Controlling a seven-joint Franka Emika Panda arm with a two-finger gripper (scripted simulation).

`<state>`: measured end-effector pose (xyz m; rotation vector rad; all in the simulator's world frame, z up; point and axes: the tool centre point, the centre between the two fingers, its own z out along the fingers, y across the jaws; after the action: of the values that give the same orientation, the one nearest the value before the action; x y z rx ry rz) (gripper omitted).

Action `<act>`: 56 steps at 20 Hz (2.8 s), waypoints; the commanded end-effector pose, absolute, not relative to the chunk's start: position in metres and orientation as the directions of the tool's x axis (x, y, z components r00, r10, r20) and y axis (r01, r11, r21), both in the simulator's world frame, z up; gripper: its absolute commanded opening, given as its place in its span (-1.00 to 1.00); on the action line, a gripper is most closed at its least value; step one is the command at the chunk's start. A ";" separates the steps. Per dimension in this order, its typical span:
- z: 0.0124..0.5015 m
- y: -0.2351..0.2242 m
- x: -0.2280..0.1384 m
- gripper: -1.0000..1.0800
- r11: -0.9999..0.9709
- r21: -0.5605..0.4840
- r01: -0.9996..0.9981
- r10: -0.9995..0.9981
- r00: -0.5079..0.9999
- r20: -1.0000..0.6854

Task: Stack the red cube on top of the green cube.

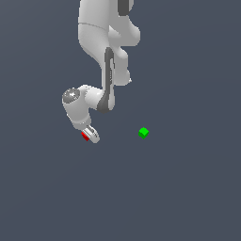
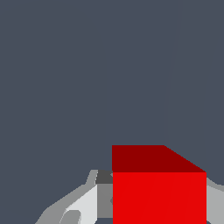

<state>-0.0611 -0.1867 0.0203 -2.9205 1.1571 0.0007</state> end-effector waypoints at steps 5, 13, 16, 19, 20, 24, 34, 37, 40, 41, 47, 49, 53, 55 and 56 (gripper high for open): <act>0.020 -0.187 -0.061 -1.00 -0.728 0.000 -0.685 -0.685 0.728 0.000; 0.035 -0.186 -0.061 -1.00 -0.729 0.000 -0.685 -0.685 0.729 0.000; 0.050 -0.186 -0.062 -1.00 -0.728 -0.001 -0.685 -0.685 0.728 -0.001; 0.071 -0.187 -0.062 -1.00 -0.728 -0.001 -0.686 -0.686 0.728 -0.001; 0.078 -0.187 -0.062 -1.00 -0.728 -0.001 -0.686 -0.686 0.728 -0.001; 0.101 -0.187 -0.062 -1.00 -0.728 0.000 -0.686 -0.686 0.728 0.000; 0.116 -0.186 -0.062 -1.00 -0.728 0.000 -0.686 -0.686 0.728 0.001; 0.115 -0.178 -0.062 -1.00 -0.728 0.000 -0.686 -0.686 0.728 0.001; 0.113 -0.163 -0.064 -1.00 -0.728 0.000 -0.686 -0.686 0.728 0.001; 0.112 -0.156 -0.064 -1.00 -0.728 0.000 -0.686 -0.686 0.728 0.001; 0.103 -0.103 -0.067 -1.00 -0.728 0.000 -0.685 -0.685 0.728 0.001; 0.099 -0.081 -0.069 -1.00 -0.728 0.000 -0.685 -0.685 0.728 0.001; 0.091 -0.029 -0.071 -1.00 -0.728 0.000 -0.685 -0.685 0.728 0.001; 0.086 -0.004 -0.073 -1.00 -0.728 0.000 -0.685 -0.685 0.728 0.000; 0.084 0.009 -0.073 -1.00 -0.728 0.000 -0.685 -0.685 0.728 0.000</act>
<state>-0.0719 -0.0105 0.0872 -2.9208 1.1571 0.0003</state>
